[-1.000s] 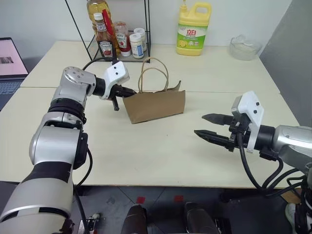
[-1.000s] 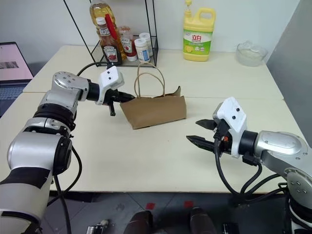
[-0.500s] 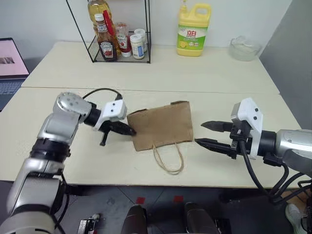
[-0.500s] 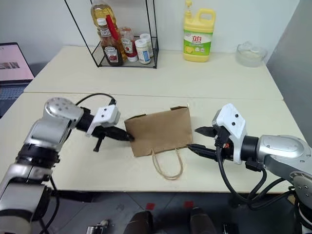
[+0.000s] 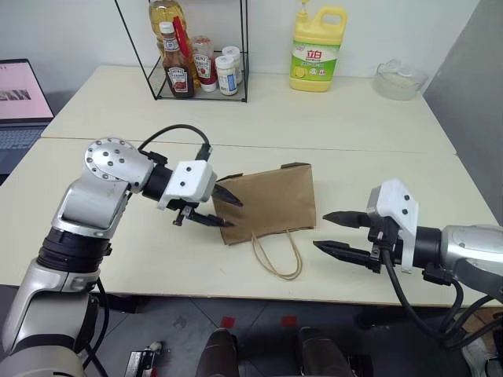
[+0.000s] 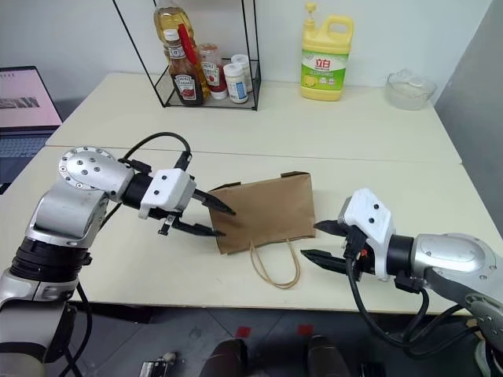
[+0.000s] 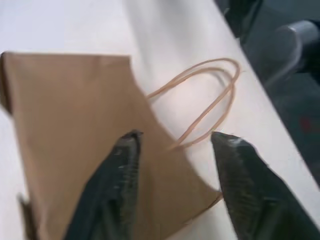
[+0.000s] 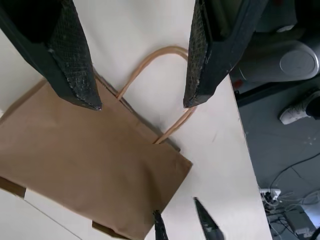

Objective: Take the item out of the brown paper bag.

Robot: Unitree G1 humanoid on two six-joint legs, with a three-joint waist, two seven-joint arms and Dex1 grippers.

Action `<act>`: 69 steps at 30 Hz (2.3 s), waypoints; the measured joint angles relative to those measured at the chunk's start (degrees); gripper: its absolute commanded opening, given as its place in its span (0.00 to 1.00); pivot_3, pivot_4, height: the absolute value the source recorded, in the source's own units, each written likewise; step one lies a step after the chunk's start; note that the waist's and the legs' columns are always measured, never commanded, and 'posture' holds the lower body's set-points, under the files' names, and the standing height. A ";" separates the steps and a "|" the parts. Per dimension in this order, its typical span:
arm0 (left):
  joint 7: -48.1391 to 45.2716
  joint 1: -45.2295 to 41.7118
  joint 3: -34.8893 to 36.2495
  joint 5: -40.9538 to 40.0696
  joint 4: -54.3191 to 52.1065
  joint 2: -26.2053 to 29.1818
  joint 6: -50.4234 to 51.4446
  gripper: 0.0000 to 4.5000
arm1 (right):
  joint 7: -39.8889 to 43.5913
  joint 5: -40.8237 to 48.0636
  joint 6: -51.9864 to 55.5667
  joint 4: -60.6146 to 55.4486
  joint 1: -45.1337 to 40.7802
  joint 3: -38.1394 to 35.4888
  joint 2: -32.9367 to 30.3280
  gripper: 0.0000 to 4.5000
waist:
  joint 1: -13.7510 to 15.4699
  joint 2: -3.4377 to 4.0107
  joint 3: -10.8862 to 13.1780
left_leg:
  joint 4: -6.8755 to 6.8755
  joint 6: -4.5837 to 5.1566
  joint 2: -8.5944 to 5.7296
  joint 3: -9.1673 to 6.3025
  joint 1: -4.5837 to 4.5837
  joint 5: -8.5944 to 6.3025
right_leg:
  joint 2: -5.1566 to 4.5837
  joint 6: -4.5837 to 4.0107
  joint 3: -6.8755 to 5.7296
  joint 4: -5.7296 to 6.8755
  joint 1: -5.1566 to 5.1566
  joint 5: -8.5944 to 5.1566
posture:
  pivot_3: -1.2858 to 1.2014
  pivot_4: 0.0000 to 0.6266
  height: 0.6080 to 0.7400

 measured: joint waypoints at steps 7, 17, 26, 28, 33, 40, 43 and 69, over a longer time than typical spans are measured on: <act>0.30 0.08 -4.88 4.96 6.03 -4.32 -14.61 0.87 | -2.10 0.12 -1.44 -2.21 3.02 0.94 -0.08 0.61 | 0.27 0.00 0.00 | 0.03 0.00 -0.01 -0.01 0.10 0.00 | 0.00 -0.01 -0.01 -0.06 0.16 0.00 | 0.52 0.24 1.00; 2.61 -2.07 -9.25 9.08 12.93 -10.59 -24.50 0.87 | -3.81 0.29 -2.09 -3.41 5.64 0.94 -0.94 0.61 | 0.27 0.00 0.00 | 0.03 0.01 -0.03 -0.01 0.20 -0.01 | 0.00 -0.01 0.01 -0.06 0.25 0.00 | 0.52 0.24 1.00; 5.45 -2.06 -11.42 12.85 17.81 -13.36 -33.93 0.87 | -3.99 0.73 -2.43 -3.60 6.00 0.94 -1.73 0.61 | 0.27 0.00 0.00 | 0.03 0.01 -0.03 -0.02 0.22 -0.01 | 0.00 -0.01 0.01 -0.06 0.27 0.00 | 0.52 0.24 1.00; 6.29 -2.08 -11.88 13.42 18.53 -13.92 -35.39 0.87 | -4.00 0.74 -2.63 -3.60 6.00 0.94 -1.87 0.61 | 0.28 0.00 0.00 | 0.03 0.01 -0.03 -0.02 0.22 -0.01 | 0.00 -0.01 0.00 -0.06 0.28 0.00 | 0.52 0.24 1.00; 7.72 -2.14 -13.73 15.14 20.48 -15.34 -39.24 0.87 | -4.07 0.74 -3.07 -3.60 6.00 0.98 -2.09 0.61 | 0.28 -0.01 0.00 | 0.03 0.01 -0.04 -0.02 0.23 -0.01 | 0.00 0.00 0.01 -0.07 0.29 0.00 | 0.52 0.24 1.00; 9.09 -2.08 -14.94 15.27 21.87 -16.84 -41.80 0.47 | -4.35 0.68 -3.24 -3.70 6.14 1.09 -2.33 0.61 | 0.28 -0.01 0.00 | 0.03 0.01 -0.04 -0.02 0.25 -0.01 | 0.00 0.00 0.01 -0.06 0.30 0.00 | 0.52 0.24 1.00; 9.28 -2.00 -15.21 15.27 22.37 -16.83 -42.49 0.27 | -4.62 0.31 -3.48 -3.85 6.36 1.57 -2.43 0.61 | 0.27 -0.01 0.00 | 0.03 0.01 -0.04 -0.02 0.25 -0.01 | 0.00 -0.01 0.01 -0.06 0.30 0.00 | 0.52 0.24 1.00; 14.11 0.63 -7.18 6.12 12.71 -15.17 -13.09 0.00 | 6.12 -65.46 -87.55 23.29 19.78 25.54 -3.76 0.61 | 0.15 -0.02 -0.01 | 0.04 -0.02 -0.04 0.00 0.52 0.01 | -0.01 0.00 0.03 -0.04 0.51 0.00 | 0.52 0.24 1.00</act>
